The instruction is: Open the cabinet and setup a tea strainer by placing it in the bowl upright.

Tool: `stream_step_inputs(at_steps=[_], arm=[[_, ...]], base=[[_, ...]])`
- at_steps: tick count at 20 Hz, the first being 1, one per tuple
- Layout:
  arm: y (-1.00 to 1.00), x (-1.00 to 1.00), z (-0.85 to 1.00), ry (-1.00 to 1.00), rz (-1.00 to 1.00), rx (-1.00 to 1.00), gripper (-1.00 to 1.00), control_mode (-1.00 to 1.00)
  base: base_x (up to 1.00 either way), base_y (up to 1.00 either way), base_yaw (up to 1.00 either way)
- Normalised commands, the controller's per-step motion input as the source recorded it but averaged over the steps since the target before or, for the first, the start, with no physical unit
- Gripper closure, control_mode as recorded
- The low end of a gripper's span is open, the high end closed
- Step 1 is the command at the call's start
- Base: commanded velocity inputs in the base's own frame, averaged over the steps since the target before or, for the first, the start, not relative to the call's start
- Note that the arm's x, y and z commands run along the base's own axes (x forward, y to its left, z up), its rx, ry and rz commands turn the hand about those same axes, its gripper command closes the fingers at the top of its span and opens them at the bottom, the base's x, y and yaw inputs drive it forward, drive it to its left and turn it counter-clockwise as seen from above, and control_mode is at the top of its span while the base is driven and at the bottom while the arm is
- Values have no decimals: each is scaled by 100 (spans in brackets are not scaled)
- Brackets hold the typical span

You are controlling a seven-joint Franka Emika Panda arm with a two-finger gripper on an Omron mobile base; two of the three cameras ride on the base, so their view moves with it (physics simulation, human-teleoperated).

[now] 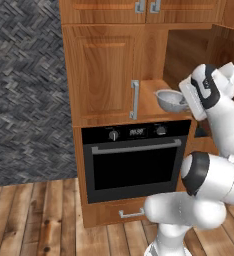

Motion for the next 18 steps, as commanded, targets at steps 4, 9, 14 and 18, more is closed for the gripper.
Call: stream_step_inputs(at_steps=[4,9,14,18], arm=[[29,-93,0,0,8,-12,100,-100],[12,-100,0,0,11,-6,100,-100],[7,-100,14,0,11,-5,100,-100],[15,-69,31,1,11,-12,100,-100]], base=[[0,0,0],[0,0,0],[0,0,0],[0,0,0]])
